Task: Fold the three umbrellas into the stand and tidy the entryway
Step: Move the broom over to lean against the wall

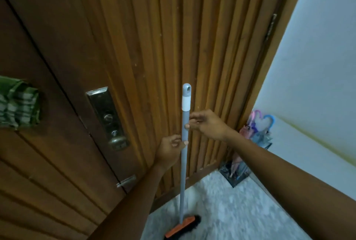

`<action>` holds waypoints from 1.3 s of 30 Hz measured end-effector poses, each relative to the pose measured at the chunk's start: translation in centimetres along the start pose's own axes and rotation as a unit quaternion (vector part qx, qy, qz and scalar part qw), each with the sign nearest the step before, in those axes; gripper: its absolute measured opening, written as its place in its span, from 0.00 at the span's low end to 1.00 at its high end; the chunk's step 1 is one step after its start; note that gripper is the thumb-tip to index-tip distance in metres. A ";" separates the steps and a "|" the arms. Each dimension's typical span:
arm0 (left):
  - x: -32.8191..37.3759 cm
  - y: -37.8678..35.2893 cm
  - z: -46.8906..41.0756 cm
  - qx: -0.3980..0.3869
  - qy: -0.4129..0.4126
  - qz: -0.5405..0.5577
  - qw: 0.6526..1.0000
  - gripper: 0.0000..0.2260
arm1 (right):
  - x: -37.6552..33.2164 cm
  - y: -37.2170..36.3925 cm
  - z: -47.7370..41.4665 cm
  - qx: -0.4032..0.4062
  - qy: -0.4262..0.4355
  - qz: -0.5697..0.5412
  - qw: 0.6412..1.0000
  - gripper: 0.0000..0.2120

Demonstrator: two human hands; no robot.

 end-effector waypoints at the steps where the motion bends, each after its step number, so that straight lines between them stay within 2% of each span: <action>1: 0.7 -0.8 0.0 -0.024 -0.013 0.004 1.000 0.06 | 0.0 0.9 1.2 0.016 -0.005 -0.004 1.000 0.03; 6: 5.3 -6.6 0.1 -0.121 -0.078 0.021 0.989 0.07 | -0.4 6.4 9.4 0.147 -0.017 0.003 0.989 0.02; 11: 12.7 -15.6 1.9 -0.229 -0.161 0.054 0.958 0.05 | -1.2 13.3 19.9 0.283 -0.031 0.019 0.958 0.03; 18: 23.1 -29.0 6.4 -0.365 -0.227 0.053 0.901 0.05 | -2.1 22.6 34.3 0.445 -0.049 0.030 0.894 0.06; 23: 29.9 -39.1 8.4 -0.423 -0.287 0.015 0.859 0.08 | -0.1 29.8 42.9 0.532 -0.052 0.042 0.844 0.07; 27: 32.9 -49.1 10.2 -0.452 -0.304 0.006 0.838 0.08 | 3.8 36.2 49.0 0.570 -0.058 0.062 0.817 0.07; 32: 35.6 -60.8 11.4 -0.471 -0.297 -0.009 0.830 0.08 | 8.8 44.1 55.3 0.588 -0.097 0.078 0.799 0.06; 39: 38.7 -71.8 11.7 -0.505 -0.280 -0.021 0.816 0.09 | 14.3 53.4 60.8 0.589 -0.147 0.075 0.791 0.08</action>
Point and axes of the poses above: each hand's wrist, its own z-axis away from the middle knuckle, its own y-axis out of the back of the hand, x = y × z, the point moved 4 cm from there along -z, towards the middle knuckle, and after that the axes turned 8 degrees about -z, right-handed, at the moved point
